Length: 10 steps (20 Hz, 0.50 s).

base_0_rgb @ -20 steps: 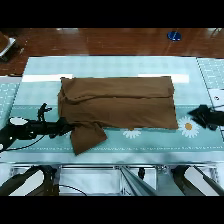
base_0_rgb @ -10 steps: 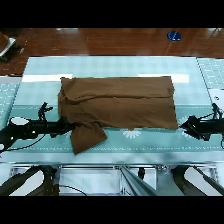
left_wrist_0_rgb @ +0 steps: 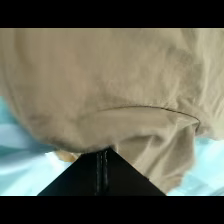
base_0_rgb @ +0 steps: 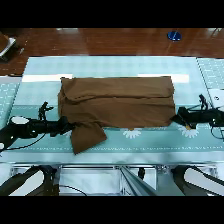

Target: Fold the shirts.

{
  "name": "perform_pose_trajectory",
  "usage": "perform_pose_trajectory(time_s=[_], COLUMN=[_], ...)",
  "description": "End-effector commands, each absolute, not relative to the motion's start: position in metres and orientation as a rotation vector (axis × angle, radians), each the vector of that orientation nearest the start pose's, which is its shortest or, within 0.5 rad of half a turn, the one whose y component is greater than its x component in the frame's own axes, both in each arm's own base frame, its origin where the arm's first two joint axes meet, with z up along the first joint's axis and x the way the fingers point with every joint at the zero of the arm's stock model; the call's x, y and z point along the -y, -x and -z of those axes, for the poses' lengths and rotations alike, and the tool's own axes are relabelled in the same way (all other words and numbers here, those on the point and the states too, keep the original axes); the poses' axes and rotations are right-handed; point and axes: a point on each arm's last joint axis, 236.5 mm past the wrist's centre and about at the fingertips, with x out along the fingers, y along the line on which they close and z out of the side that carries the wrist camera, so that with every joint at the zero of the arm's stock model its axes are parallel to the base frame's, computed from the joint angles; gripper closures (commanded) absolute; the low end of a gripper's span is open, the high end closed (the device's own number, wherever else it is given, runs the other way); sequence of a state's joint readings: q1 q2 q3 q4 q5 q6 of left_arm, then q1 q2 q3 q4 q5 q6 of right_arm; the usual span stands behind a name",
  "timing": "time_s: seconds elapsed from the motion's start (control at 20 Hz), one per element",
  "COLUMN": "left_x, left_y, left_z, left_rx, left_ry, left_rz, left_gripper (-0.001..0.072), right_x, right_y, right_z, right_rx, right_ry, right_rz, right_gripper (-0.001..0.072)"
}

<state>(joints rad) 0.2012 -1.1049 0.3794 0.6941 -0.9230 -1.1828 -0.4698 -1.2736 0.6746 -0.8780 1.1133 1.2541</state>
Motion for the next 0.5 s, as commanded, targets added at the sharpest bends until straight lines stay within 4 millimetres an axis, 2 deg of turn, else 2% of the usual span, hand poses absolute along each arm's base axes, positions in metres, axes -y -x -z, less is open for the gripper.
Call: perform_pose_trajectory(time_s=[0.0,0.1,0.15,0.2,0.3,0.45], left_x=[0.097,0.086,0.085,0.084,0.086,0.089], left_y=[-0.272,-0.305,-0.323,-0.344,-0.376,-0.426], left_z=[0.067,0.035,0.023,0.013,0.005,0.0], left_rx=[-1.287,-1.179,-1.12,-1.07,-1.04,-1.044], left_ry=[0.795,0.767,0.787,0.807,0.815,0.828], left_rz=[0.311,0.318,0.312,0.307,0.303,0.318], left_gripper=[0.0689,0.069,0.0689,0.069,0.069,0.069], right_x=[-0.012,0.006,0.015,0.017,0.007,0.012], right_y=[-0.316,-0.333,-0.34,-0.35,-0.376,-0.42], right_z=[0.048,0.037,0.039,0.039,0.034,0.031], right_rx=[-1.35,-1.311,-1.313,-1.316,-1.287,-1.23], right_ry=[-0.772,-0.705,-0.669,-0.66,-0.647,-0.626], right_rz=[-0.231,-0.185,-0.146,-0.139,-0.183,-0.177], right_gripper=[0.069,0.0691,0.0691,0.0691,0.0691,0.069])
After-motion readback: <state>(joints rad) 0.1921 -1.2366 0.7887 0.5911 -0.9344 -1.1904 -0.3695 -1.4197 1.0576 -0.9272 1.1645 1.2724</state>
